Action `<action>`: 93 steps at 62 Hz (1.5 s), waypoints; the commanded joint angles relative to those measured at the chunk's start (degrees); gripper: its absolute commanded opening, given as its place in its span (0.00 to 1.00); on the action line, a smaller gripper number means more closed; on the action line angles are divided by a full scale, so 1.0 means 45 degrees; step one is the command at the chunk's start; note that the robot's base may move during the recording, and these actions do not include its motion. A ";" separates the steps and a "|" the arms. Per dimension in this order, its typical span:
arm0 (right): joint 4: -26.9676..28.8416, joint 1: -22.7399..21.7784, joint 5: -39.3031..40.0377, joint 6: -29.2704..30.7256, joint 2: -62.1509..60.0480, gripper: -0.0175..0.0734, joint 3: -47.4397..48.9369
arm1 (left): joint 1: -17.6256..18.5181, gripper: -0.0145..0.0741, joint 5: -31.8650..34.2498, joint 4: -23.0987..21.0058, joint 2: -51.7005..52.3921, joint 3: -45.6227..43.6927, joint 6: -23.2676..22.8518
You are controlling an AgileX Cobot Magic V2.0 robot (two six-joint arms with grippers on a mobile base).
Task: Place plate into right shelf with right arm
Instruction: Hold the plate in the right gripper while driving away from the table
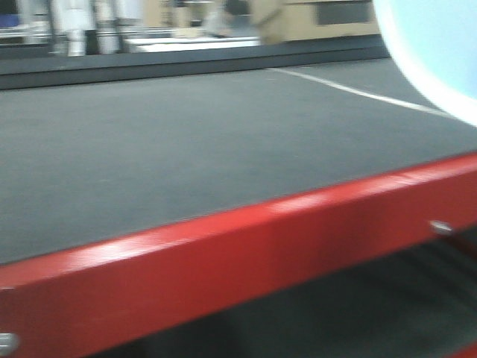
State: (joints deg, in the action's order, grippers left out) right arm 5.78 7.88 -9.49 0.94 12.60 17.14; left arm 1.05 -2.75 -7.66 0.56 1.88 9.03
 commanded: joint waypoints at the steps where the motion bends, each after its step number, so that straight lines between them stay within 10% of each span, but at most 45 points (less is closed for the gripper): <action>1: -0.0101 -0.0054 0.1156 -0.0044 0.0099 0.25 0.0378 | 0.0026 0.02 0.1147 -0.0104 0.0130 0.0131 -0.0090; 93: -0.0101 -0.0054 0.1156 -0.0044 0.0099 0.25 0.0378 | 0.0026 0.02 0.1147 -0.0104 0.0130 0.0131 -0.0090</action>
State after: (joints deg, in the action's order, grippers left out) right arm 5.78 7.88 -9.49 0.94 12.60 17.14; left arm 1.05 -2.75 -7.66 0.56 1.88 9.03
